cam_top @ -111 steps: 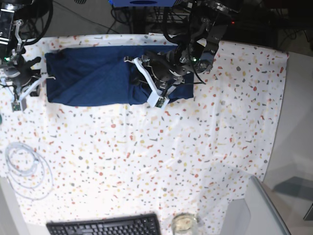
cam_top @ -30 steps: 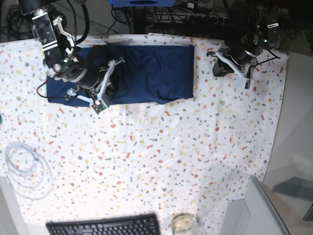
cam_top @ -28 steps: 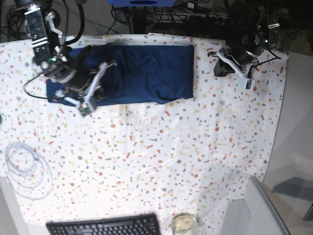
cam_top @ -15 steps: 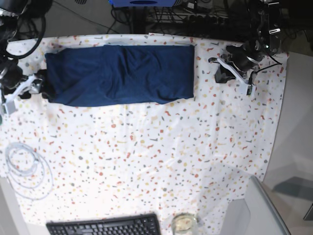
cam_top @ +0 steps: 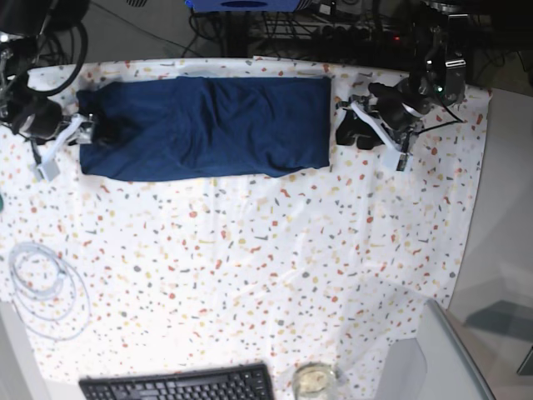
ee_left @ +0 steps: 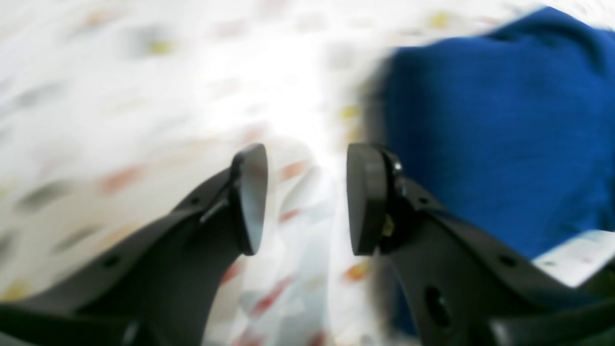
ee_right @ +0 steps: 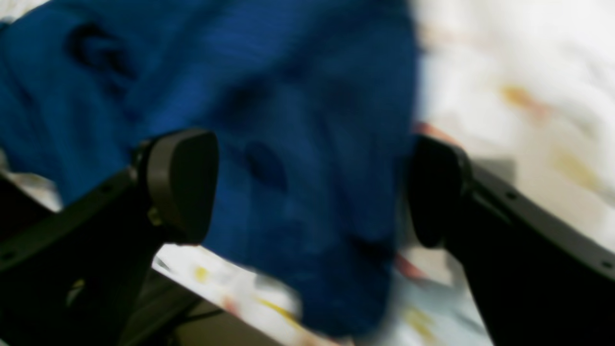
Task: Layout the t-shirt on the table in an organized manner, then fold the t-shirt properly
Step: 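Grasp both ends of the navy strip with both grippers and push inward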
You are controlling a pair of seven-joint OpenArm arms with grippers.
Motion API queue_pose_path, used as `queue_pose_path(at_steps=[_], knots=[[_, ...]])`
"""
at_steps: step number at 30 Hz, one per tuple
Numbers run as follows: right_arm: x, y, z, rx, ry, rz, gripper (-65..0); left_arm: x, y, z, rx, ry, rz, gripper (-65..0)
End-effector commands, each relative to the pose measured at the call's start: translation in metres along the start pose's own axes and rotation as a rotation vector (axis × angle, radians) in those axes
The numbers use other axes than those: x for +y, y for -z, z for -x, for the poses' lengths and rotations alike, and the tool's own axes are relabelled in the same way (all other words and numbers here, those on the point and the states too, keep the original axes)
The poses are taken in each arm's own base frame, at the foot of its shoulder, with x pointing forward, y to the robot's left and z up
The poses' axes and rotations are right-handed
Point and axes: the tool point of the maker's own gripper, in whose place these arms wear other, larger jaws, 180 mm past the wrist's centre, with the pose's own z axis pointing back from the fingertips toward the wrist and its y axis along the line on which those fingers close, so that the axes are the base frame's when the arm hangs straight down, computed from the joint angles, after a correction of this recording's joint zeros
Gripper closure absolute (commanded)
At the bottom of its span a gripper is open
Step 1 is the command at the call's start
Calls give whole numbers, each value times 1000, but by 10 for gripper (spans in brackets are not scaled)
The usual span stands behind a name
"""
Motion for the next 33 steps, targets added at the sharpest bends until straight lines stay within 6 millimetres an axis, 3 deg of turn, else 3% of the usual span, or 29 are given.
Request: queue_pose_path(at_steps=[1, 8, 15, 19, 23, 25, 29, 33], knots=[[4, 1, -1, 9, -17, -11, -569, 1, 1, -10, -24, 15, 9, -260], [16, 9, 4, 11, -3, -38, -558, -22, 20, -7, 0, 10, 65, -260], [33, 17, 15, 62, -53, -72, -408, -46, 30, -6, 8, 29, 119, -260], [33, 18, 7, 41, -50, -73, -366, -47, 32, -12, -1, 34, 121, -260], [18, 9, -3, 2, -24, -39, -330, -44, 31, -13, 0, 38, 117, -260], [14, 4, -14, -26, -22, -26, -248, -41, 30, -13, 1, 44, 112, -260], [9, 1, -19, -30, -34, -14, -18, -41, 29, -13, 4, 49, 112, -260], [16, -5, -32, -59, -78, -9, -12, -44, 30, -13, 3, 52, 119, -260]])
